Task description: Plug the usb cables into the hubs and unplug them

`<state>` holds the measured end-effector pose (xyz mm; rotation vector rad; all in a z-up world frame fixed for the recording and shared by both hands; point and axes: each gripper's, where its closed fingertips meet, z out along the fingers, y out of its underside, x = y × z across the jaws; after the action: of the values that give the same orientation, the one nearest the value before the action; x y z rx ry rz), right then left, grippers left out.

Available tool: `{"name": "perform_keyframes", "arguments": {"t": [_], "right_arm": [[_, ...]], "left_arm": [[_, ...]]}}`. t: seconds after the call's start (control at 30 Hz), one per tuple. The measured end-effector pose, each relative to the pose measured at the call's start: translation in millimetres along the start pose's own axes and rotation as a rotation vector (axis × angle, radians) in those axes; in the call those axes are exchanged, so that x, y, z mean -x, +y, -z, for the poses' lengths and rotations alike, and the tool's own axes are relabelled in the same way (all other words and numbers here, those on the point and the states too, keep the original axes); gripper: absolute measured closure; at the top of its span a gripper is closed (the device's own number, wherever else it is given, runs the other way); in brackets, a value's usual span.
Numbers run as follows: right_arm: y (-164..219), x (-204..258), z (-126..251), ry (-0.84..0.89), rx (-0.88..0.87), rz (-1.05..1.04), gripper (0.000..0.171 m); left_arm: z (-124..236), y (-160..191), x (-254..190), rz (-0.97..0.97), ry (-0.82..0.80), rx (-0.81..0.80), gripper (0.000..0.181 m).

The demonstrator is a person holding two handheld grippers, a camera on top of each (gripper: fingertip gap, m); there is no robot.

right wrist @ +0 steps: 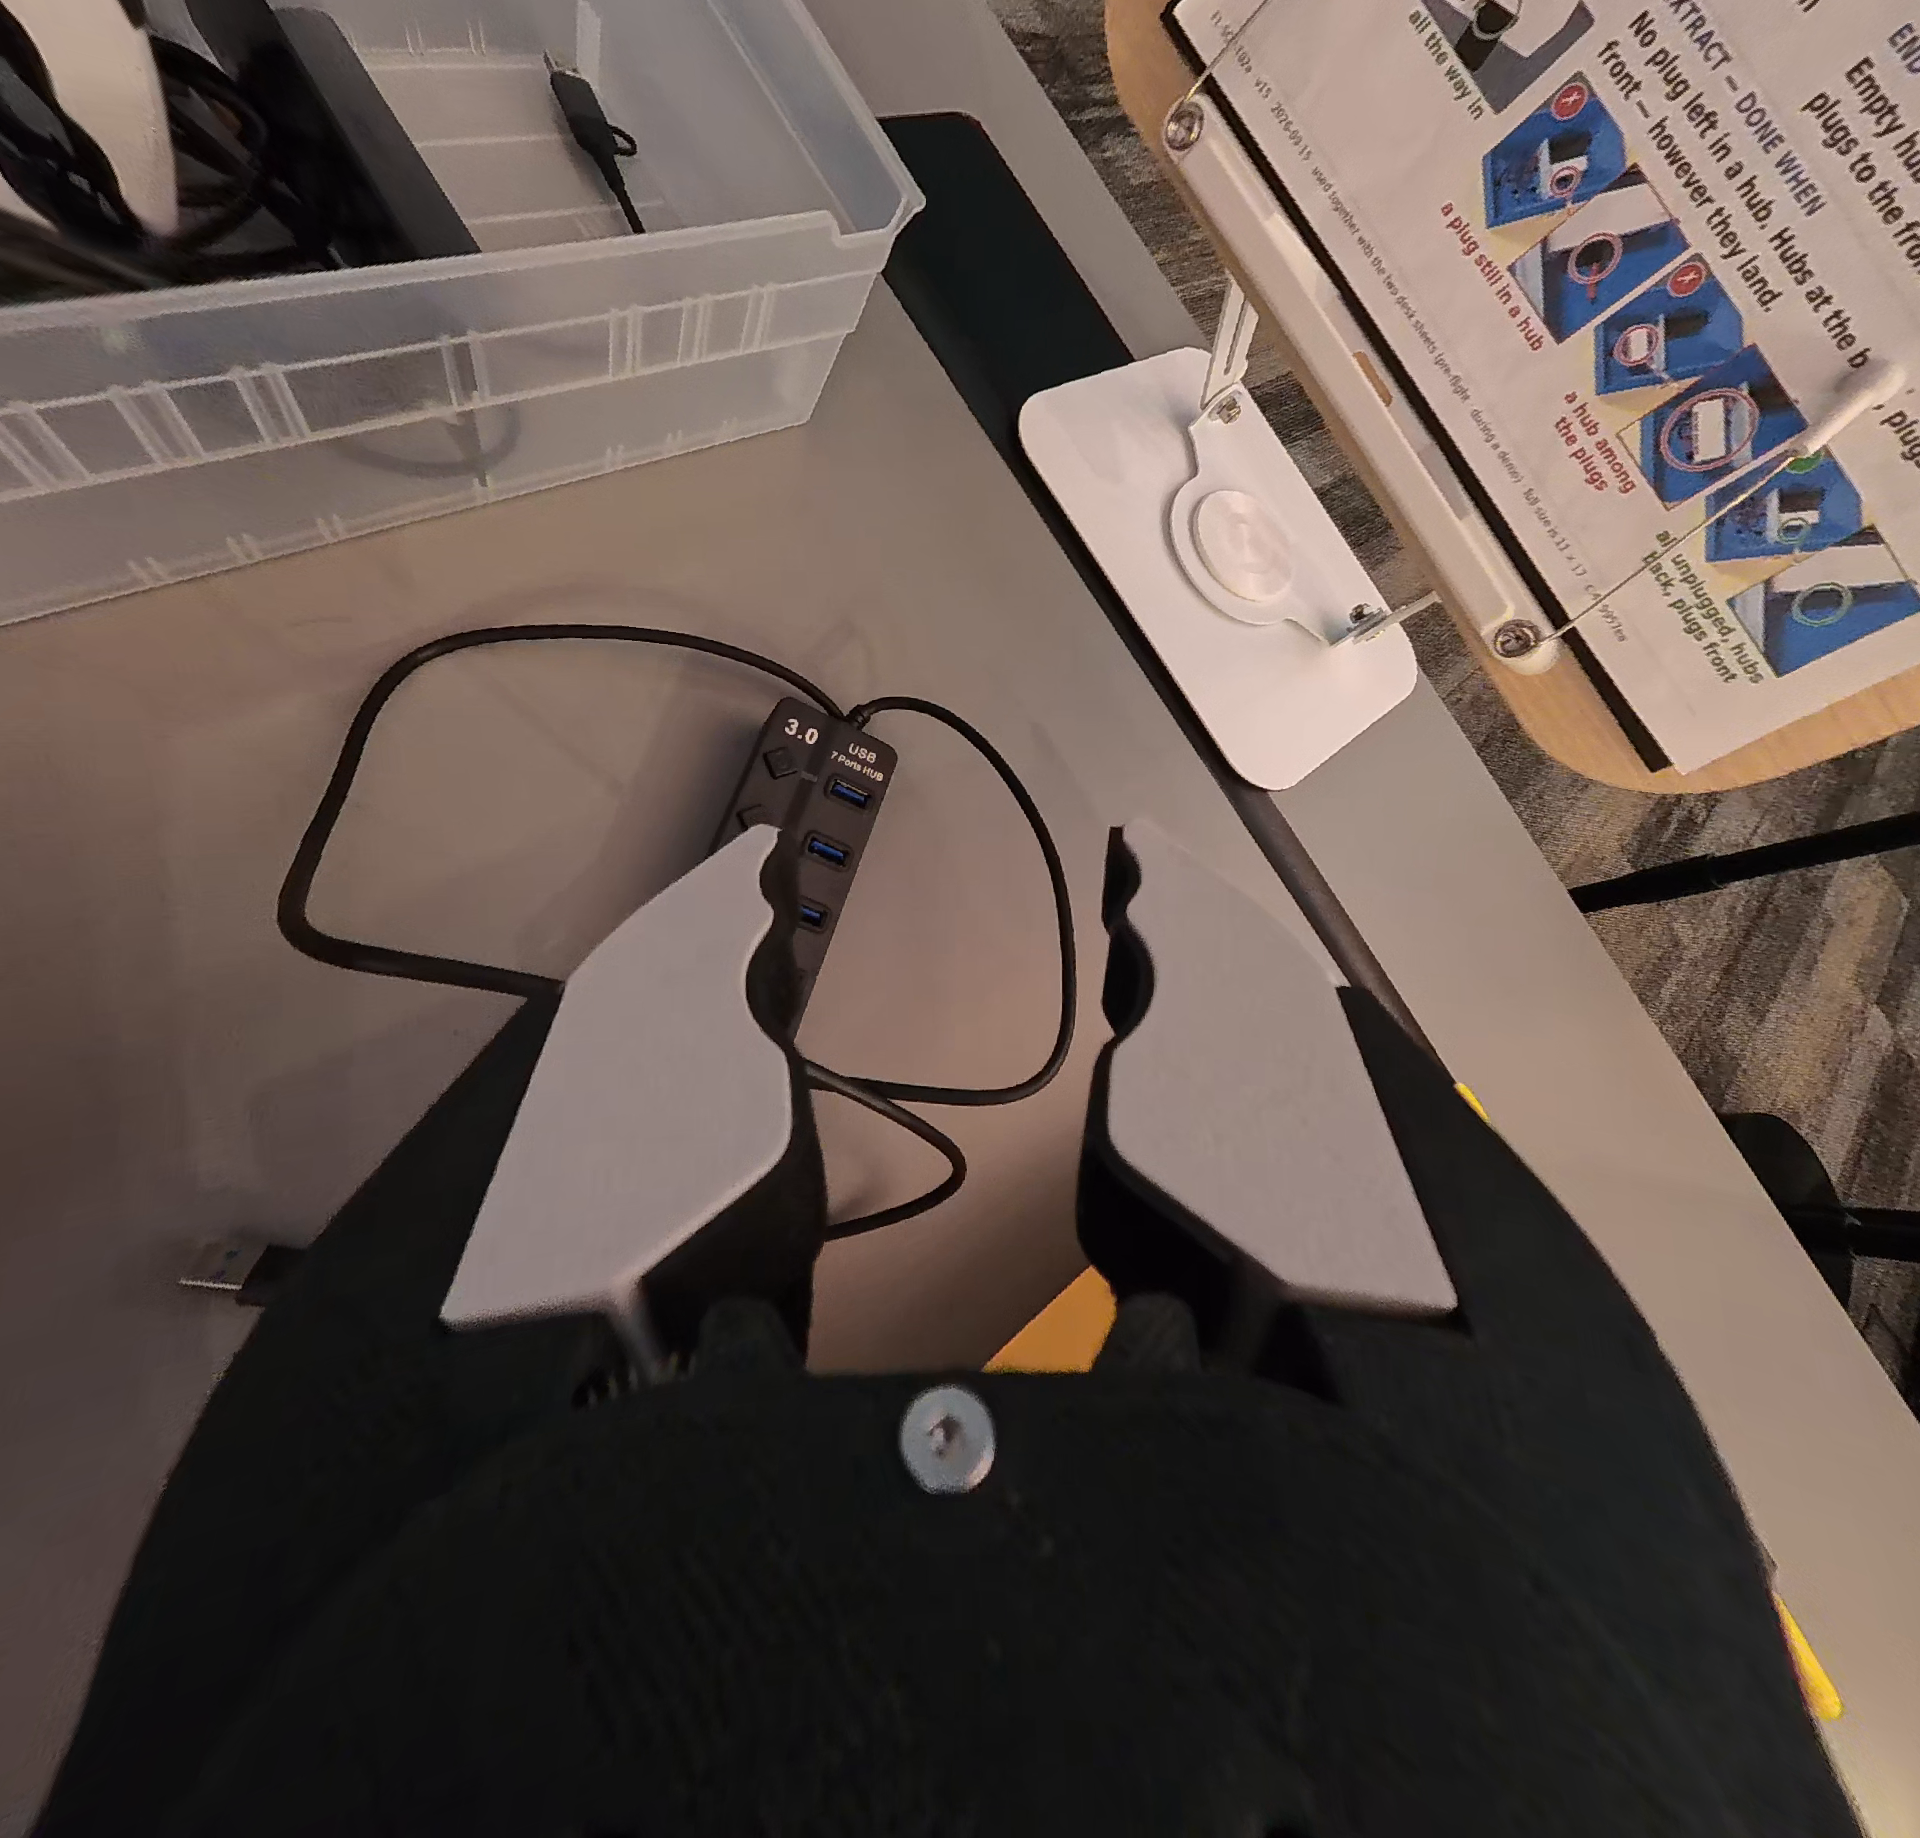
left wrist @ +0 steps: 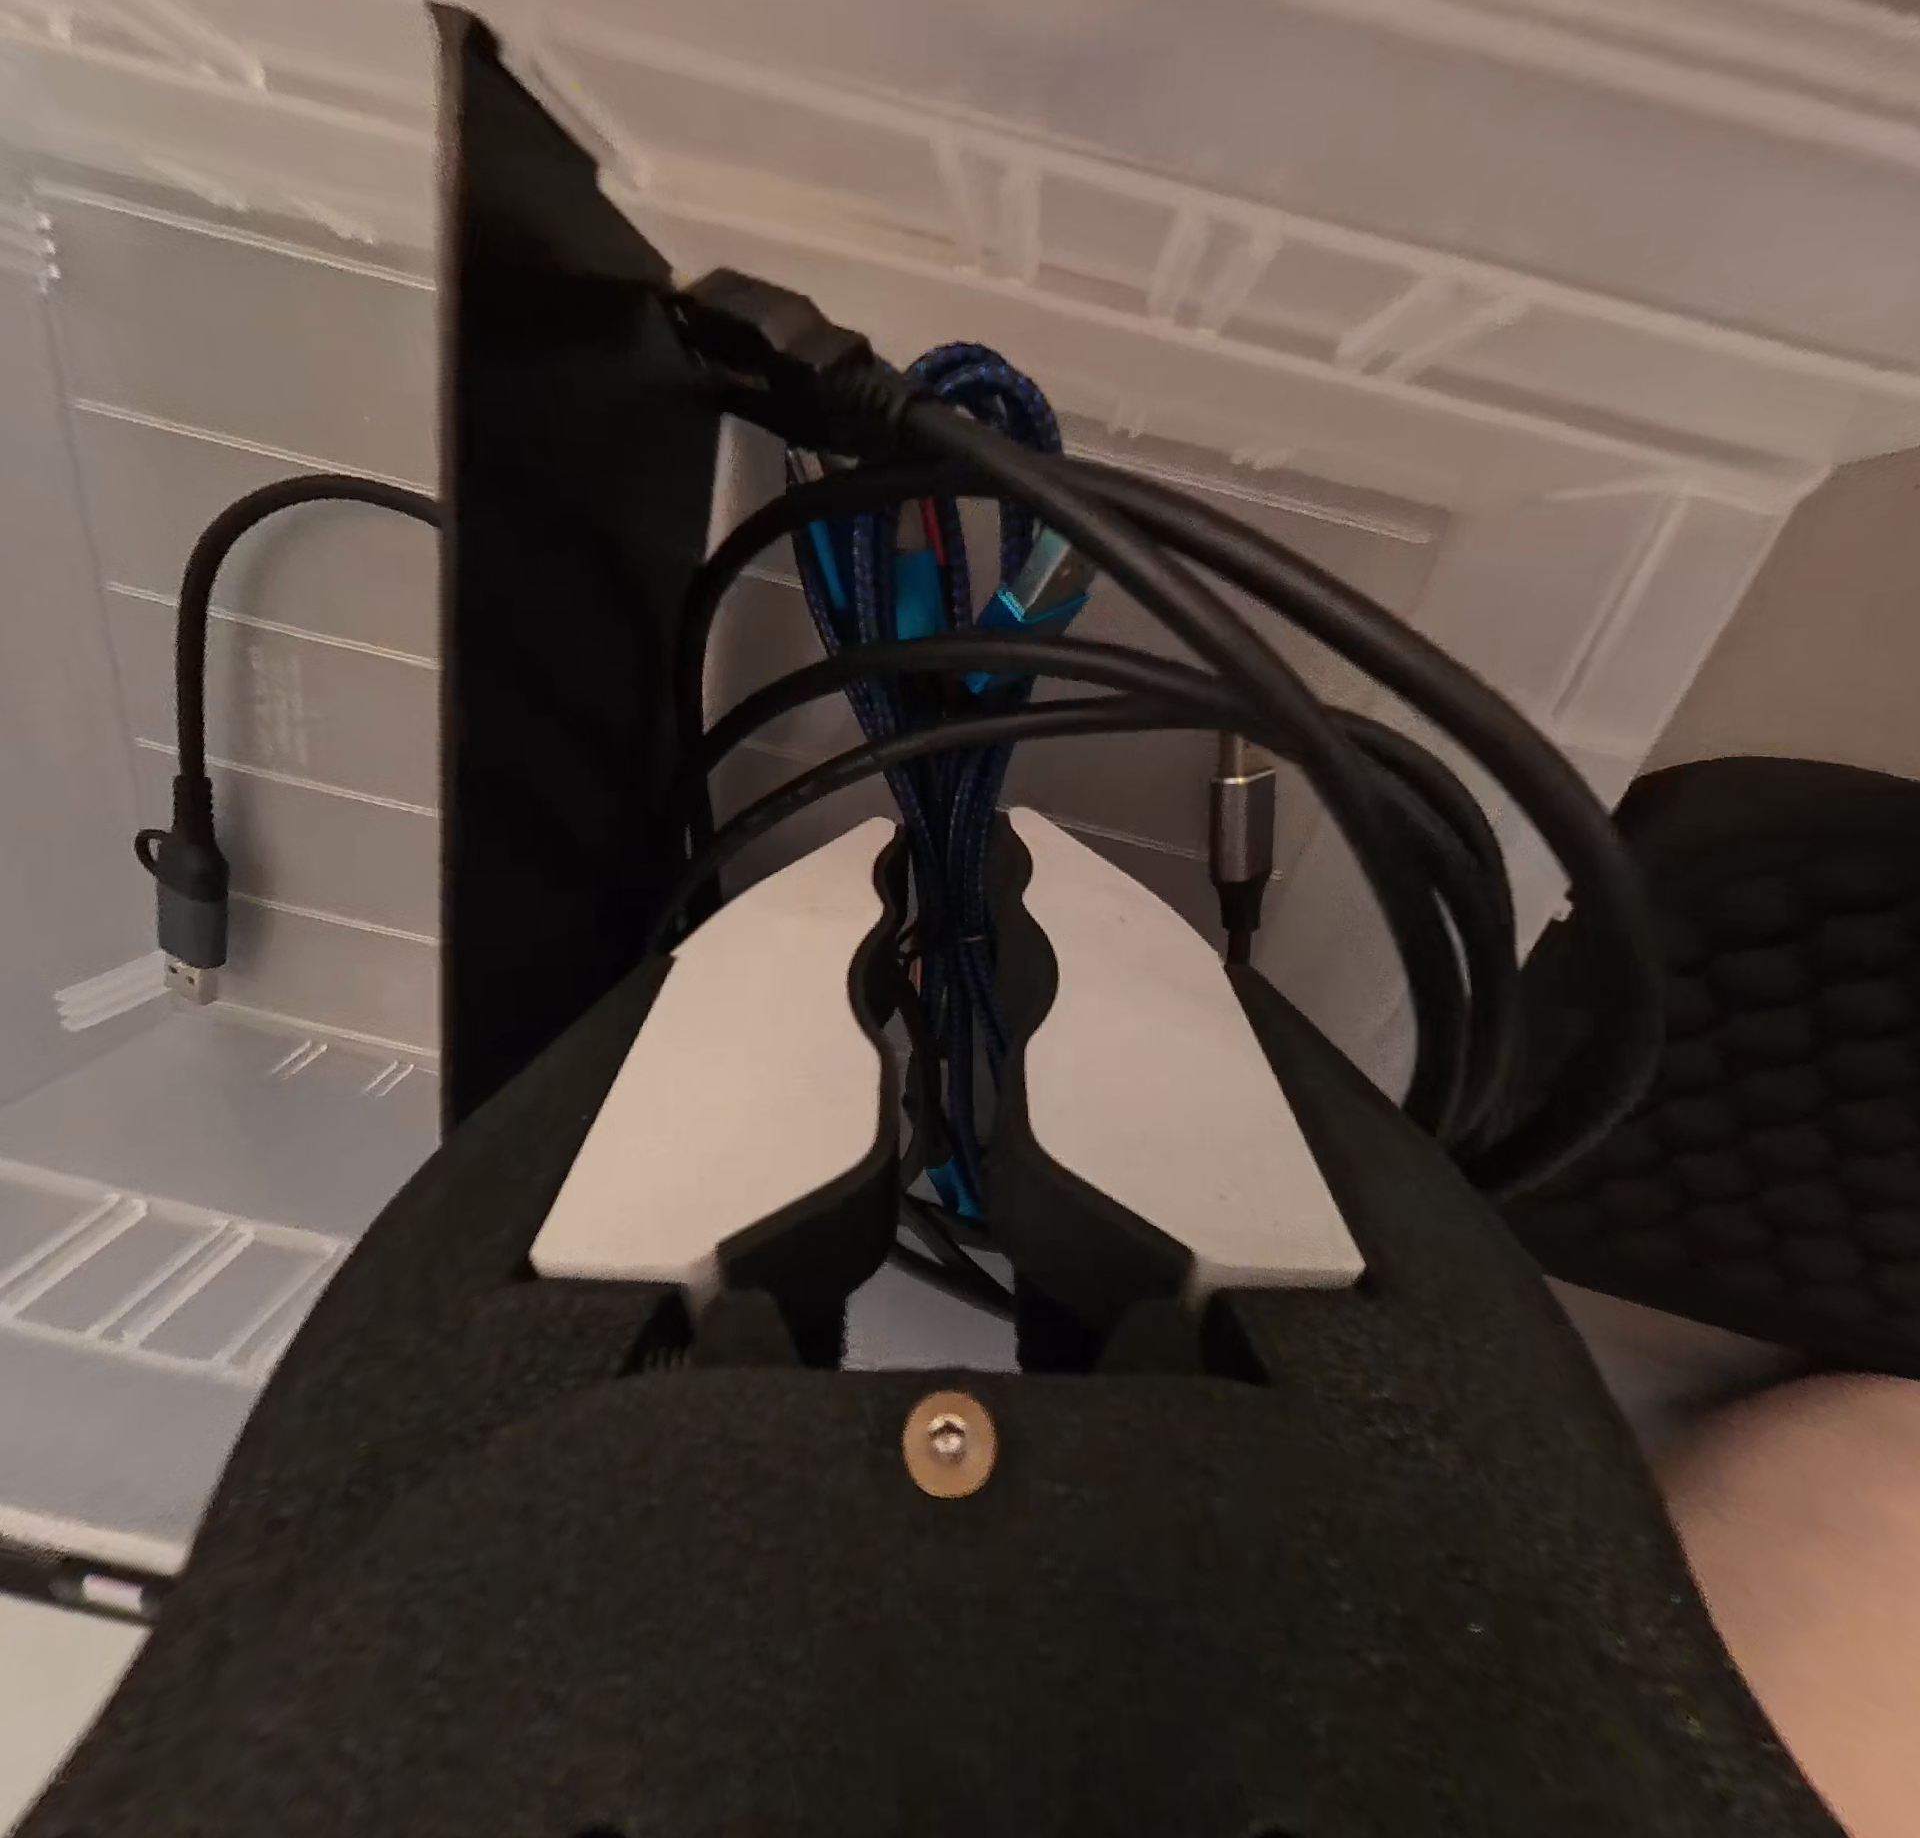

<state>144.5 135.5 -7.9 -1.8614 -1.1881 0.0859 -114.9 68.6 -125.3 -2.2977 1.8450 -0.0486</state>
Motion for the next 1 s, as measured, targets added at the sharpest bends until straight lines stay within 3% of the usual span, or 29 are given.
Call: {"name": "perform_keyframes", "arguments": {"t": [0.2, 0.33, 0.43, 0.5, 0.6, 0.73, 1.0], "right_arm": [[1.6, 1.2, -1.1, -0.006, 0.009, 0.006, 0.114], [2.6, 1.8, -2.0, -0.007, 0.014, 0.011, 0.114], [3.8, 3.3, -4.3, -0.013, 0.021, 0.012, 0.114], [5.9, 5.0, -6.9, -0.018, 0.032, 0.015, 0.114], [8.8, 7.5, -10.3, -0.023, 0.048, 0.022, 0.114], [9.1, 9.5, -11.6, -0.027, 0.051, 0.028, 0.114], [11.5, 12.3, -15.2, -0.037, 0.065, 0.040, 0.114]], "left_arm": [[-9.7, 1.9, -5.9, 0.000, 0.035, 0.034, 0.166], [11.6, -9.3, -1.3, 0.015, -0.023, -0.067, 0.163], [24.5, -20.5, -18.6, -0.017, 0.056, -0.162, 0.175], [18.1, -14.6, -32.6, -0.033, 0.147, -0.126, 0.181], [0.4, -4.3, -45.8, 0.005, 0.294, -0.058, 0.181], [0.6, -13.6, -51.7, 0.104, 0.463, -0.132, 0.174], [-3.2, -5.1, -53.6, 0.081, 0.431, -0.055, 0.170]]}}
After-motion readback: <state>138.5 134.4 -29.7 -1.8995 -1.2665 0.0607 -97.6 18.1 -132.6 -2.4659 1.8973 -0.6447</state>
